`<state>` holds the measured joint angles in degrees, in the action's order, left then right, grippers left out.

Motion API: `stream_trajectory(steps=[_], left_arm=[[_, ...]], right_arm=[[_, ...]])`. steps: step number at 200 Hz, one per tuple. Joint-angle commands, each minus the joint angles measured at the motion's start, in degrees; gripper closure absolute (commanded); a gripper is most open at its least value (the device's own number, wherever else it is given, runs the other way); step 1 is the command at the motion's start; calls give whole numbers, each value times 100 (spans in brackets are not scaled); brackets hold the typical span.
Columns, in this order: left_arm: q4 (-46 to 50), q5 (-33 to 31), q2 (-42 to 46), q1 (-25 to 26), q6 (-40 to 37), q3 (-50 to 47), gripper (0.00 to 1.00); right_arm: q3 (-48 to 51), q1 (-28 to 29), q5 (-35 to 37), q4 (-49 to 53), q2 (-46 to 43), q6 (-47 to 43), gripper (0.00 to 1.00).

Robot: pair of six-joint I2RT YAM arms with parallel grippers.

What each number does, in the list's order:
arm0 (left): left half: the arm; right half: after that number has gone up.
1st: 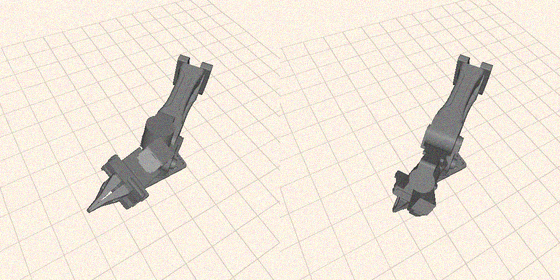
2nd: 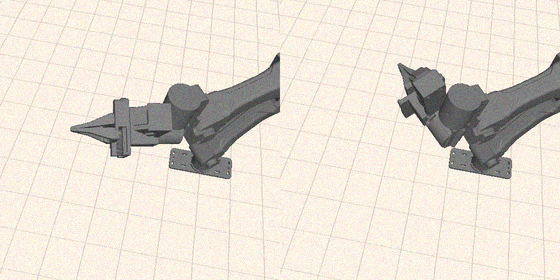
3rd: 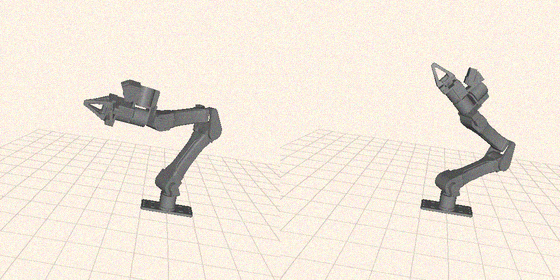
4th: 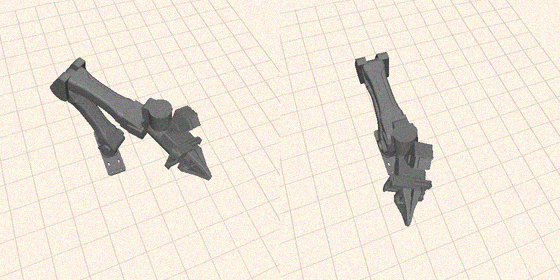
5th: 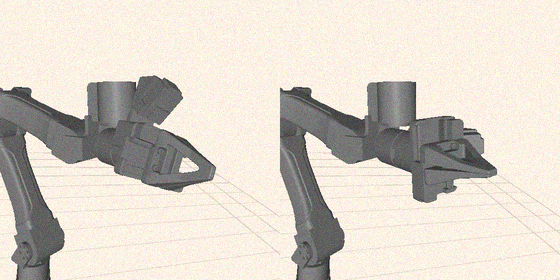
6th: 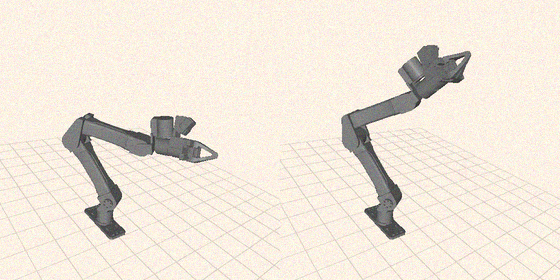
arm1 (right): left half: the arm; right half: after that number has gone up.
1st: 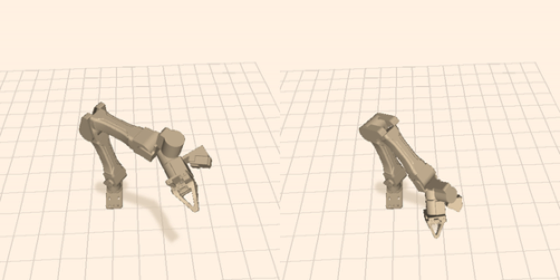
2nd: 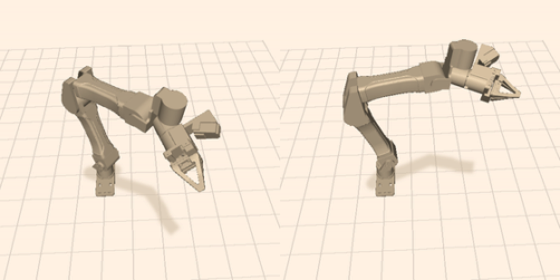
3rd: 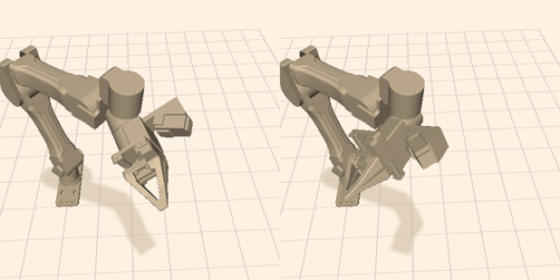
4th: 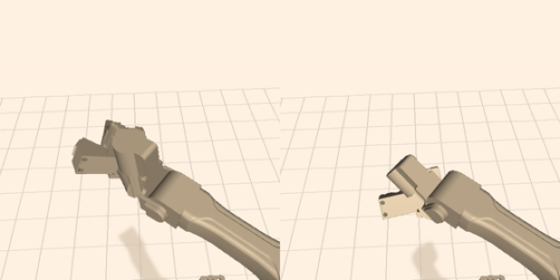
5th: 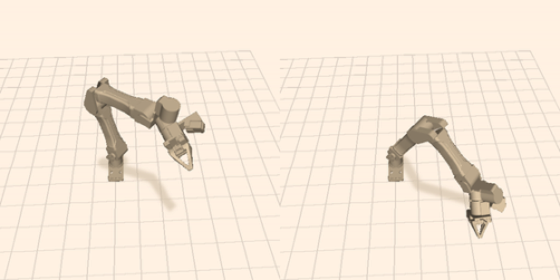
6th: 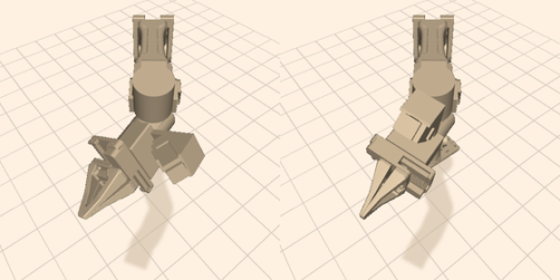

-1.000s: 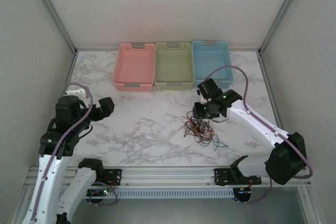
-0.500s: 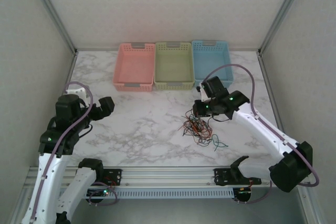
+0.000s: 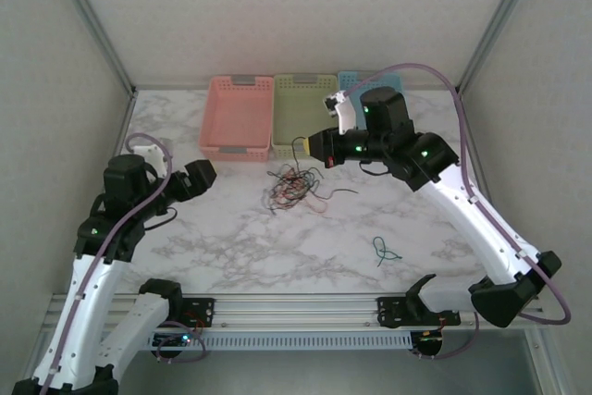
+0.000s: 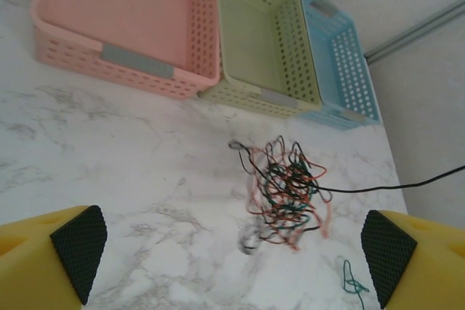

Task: Untangle the cables

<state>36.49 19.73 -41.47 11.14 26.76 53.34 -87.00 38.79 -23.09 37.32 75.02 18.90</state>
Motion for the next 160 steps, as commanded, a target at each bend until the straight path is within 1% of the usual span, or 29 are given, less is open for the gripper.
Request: stream_trajectory(steps=[1, 28, 42, 70, 77, 87, 90, 91, 92, 108, 134, 160], left_arm=[[-332, 99, -74, 295, 318, -223, 8], [-449, -129, -148, 583, 388, -448, 8], [-482, -173, -202, 642, 391, -528, 8], [-520, -261, -297, 671, 364, -611, 8], [-553, -265, -335, 679, 371, -631, 8], [-573, -254, -391, 693, 384, -632, 8], [-573, -264, -408, 696, 382, -625, 8], [-573, -261, -411, 701, 382, -624, 8], [-573, -260, -413, 703, 382, -624, 8], [-525, -287, -452, 722, 357, -573, 8], [-306, -400, -393, 726, 257, -387, 7], [85, -467, -304, 732, 141, -5, 7]], right_arm=[[22, 42, -19, -185, 284, 163, 100], [297, 46, 568, 74, 623, 249, 100], [513, 42, 960, 223, 735, 248, 100], [1098, 41, 1330, 197, 840, 233, 99], [1188, 45, 1360, 231, 902, 230, 94], [1259, 41, 1405, 310, 958, 225, 77], [1285, 44, 1431, 325, 961, 236, 73], [1285, 44, 1431, 325, 961, 236, 73], [1294, 44, 1444, 352, 964, 244, 71], [1443, 42, 1707, 501, 825, 264, 58], [1654, 42, 2503, 1090, 429, 396, 50], [1821, 41, 3383, 2054, 125, 770, 47]])
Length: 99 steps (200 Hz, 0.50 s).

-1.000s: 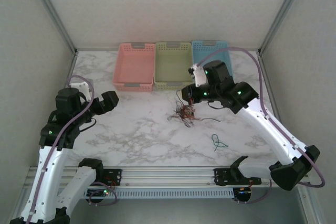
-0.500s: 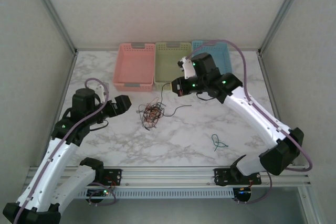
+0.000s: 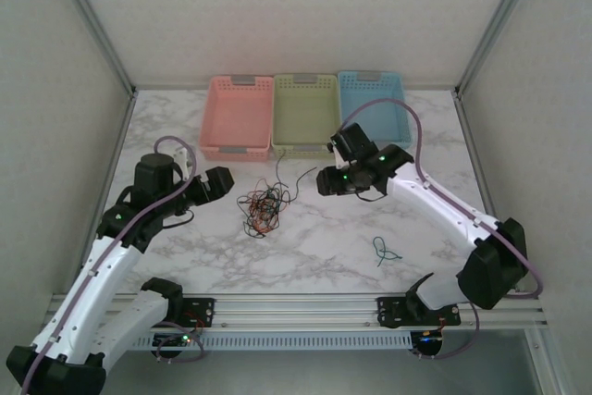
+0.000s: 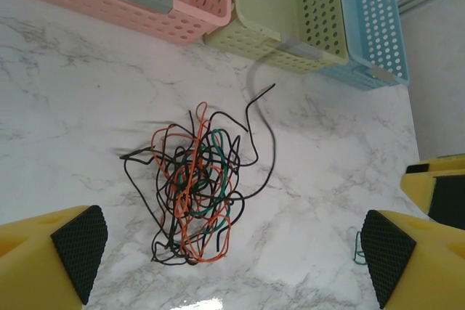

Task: Untangle the cables

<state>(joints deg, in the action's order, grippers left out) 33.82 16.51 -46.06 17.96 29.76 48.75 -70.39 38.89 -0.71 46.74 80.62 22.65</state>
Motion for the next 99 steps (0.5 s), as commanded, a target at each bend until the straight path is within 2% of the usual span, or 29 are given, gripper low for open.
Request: stream_trajectory(steps=[1, 39, 99], left_arm=[[366, -152, 166, 46, -170, 466, 7], [924, -264, 317, 50, -534, 951, 5], [1391, -843, 528, 50, -996, 990, 5]], right_arm=[[167, 30, 1171, 1150, -438, 413, 47], [909, 22, 1223, 1542, -954, 1178, 46], [2049, 22, 1025, 1461, -883, 2310, 53]])
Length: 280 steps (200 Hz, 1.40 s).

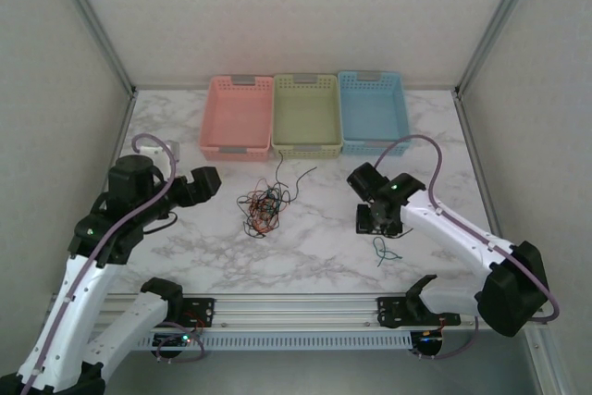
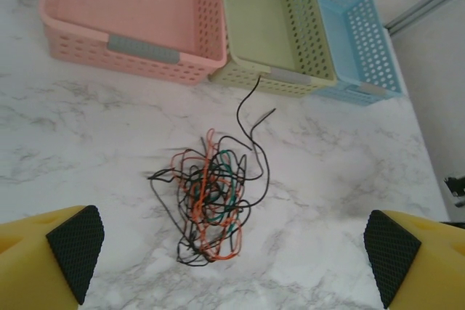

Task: Untangle the cables

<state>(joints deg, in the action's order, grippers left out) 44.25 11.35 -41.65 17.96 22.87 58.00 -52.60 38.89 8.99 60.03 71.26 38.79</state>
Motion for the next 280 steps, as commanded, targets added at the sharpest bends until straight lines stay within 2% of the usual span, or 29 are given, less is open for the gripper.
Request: stream_trajectory(steps=[1, 35, 126, 205, 223, 241, 280], left_arm=[[348, -340, 91, 50, -309, 59, 5], [244, -441, 298, 50, -378, -198, 5], [403, -564, 385, 50, -573, -254, 4], [356, -599, 464, 50, -573, -359, 4], [361, -599, 465, 50, -576, -359, 4], [349, -590, 465, 48, -573, -368, 4], [339, -599, 447, 41, -573, -381, 4]], right_arm=[[277, 22, 65, 136, 49, 708, 53], [441, 23, 497, 235, 139, 846, 55], [851, 27, 359, -93, 529, 1035, 66], [1024, 23, 192, -272, 617, 1017, 81], [1032, 28, 156, -299, 612, 1011, 88], [975, 28, 189, -264, 461, 998, 100], [333, 22, 279, -491, -158, 556, 100]])
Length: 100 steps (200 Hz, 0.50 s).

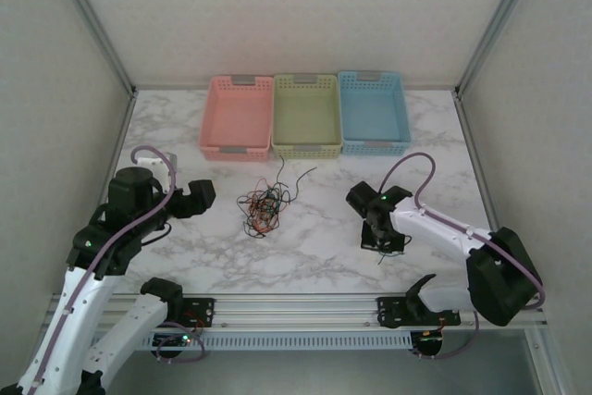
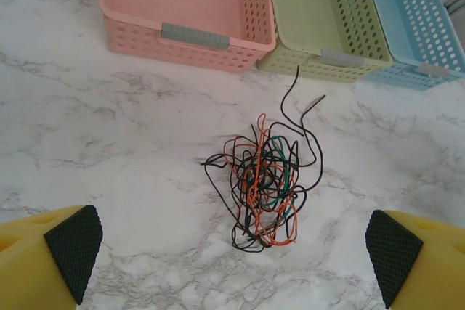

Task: Untangle the cables

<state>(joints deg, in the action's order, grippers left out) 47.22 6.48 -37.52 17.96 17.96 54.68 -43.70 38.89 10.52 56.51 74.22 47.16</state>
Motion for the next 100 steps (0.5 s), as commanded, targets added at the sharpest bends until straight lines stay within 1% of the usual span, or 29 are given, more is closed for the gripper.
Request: stream_trajectory(steps=[1, 25, 37, 54, 64, 80, 100], left_arm=[[41, -116, 34, 41, -82, -51, 4], [33, -121, 23, 41, -82, -71, 4], [24, -128, 10, 41, -82, -79, 4], [33, -138, -19, 33, -82, -80, 4], [31, -127, -27, 32, -82, -89, 4], [24, -117, -34, 17, -90, -103, 4], [-3, -94, -53, -44, -97, -117, 4]], right_arm=[[-580, 22, 126, -153, -470, -301, 100], [-1340, 22, 383, -163, -658, -763, 100], [-1881, -7, 647, -86, -497, -1067, 100], [-2657, -160, 838, -71, -180, -1417, 100], [-3169, -352, 881, -133, 98, -1616, 100], [-3626, -727, 887, -495, 481, -1928, 100], [-4240, -1391, 336, -847, 1218, -2009, 100]])
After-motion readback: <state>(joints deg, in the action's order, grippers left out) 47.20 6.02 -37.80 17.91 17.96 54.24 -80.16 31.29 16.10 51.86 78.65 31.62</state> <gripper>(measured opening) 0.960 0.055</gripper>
